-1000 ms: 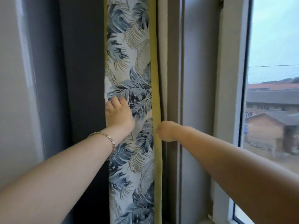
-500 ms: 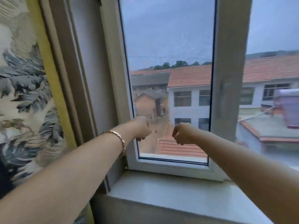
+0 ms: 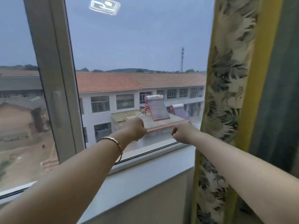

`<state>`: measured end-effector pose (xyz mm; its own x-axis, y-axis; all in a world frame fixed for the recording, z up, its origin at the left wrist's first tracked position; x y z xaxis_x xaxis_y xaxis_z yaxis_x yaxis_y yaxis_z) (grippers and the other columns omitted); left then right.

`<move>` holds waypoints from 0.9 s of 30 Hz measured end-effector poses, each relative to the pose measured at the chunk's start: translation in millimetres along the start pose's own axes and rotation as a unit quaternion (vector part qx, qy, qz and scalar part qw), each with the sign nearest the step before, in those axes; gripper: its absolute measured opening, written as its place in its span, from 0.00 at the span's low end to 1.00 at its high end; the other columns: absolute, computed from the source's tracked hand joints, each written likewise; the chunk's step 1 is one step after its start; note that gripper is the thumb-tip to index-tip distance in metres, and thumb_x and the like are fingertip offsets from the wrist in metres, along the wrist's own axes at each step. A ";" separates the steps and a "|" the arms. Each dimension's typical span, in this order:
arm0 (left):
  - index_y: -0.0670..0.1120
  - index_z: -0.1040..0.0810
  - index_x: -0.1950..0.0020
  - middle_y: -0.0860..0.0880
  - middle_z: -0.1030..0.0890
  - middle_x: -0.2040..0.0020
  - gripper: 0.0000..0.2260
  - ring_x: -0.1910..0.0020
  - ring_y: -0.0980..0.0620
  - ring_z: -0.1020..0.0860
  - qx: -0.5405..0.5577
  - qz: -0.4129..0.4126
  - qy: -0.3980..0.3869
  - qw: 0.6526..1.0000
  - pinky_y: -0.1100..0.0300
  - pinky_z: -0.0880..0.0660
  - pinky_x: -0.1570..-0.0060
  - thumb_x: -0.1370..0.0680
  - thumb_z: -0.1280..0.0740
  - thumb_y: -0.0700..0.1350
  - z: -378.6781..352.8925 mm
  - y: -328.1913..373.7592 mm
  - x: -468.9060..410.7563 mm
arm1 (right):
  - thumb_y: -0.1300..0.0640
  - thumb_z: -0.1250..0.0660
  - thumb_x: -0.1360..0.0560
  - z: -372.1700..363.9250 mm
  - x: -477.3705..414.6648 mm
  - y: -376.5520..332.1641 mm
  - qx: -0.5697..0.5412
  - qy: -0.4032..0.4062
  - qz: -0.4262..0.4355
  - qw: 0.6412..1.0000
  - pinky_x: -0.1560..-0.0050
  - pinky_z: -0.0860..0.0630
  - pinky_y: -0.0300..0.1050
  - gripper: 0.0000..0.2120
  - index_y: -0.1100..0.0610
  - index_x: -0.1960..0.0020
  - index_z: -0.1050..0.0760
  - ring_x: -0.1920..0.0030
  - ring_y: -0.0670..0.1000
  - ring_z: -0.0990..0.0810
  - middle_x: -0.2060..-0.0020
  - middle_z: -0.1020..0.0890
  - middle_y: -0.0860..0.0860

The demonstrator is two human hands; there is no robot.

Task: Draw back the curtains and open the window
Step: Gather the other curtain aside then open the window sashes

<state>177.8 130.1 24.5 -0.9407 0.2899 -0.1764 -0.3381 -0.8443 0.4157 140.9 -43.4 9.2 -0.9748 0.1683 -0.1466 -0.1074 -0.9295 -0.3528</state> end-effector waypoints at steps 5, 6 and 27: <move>0.44 0.21 0.44 0.44 0.18 0.47 0.11 0.49 0.44 0.20 0.061 -0.075 0.013 0.995 0.54 0.23 0.48 0.22 0.39 0.44 -68.0 107.8 -45.5 | 0.61 0.41 0.25 38.4 -1.5 124.9 -0.003 0.081 -0.095 0.992 0.50 0.21 0.49 0.13 0.59 0.46 0.21 0.50 0.57 0.20 0.49 0.18 0.56; 0.45 0.22 0.43 0.45 0.19 0.47 0.11 0.50 0.45 0.22 0.079 -0.088 0.015 0.993 0.56 0.24 0.51 0.22 0.39 0.44 -80.2 126.2 -52.6 | 0.60 0.41 0.25 42.6 -3.3 146.0 -0.007 0.096 -0.117 0.988 0.51 0.21 0.49 0.12 0.59 0.47 0.21 0.51 0.57 0.20 0.49 0.18 0.56; 0.54 0.51 0.24 0.41 0.45 0.28 0.35 0.39 0.34 0.30 0.218 -0.288 -0.025 0.932 0.45 0.28 0.43 0.25 0.44 0.31 -225.9 384.2 -389.5 | 0.68 0.39 0.24 157.4 -218.7 385.9 -0.033 0.406 -0.232 0.883 0.53 0.27 0.46 0.24 0.55 0.32 0.41 0.45 0.58 0.23 0.39 0.28 0.59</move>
<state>420.7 -408.9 51.3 -0.5963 0.6679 -0.4454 -0.7567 -0.2825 0.5895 281.8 -490.5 50.6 -0.3639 0.7310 -0.5773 -0.4206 -0.6820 -0.5983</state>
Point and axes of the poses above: each hand's wrist, its own x-axis away from the middle knuckle, its own z-axis out of the back of the hand, y = z × x, the point moved 4 cm from there along -x, towards the middle knuckle
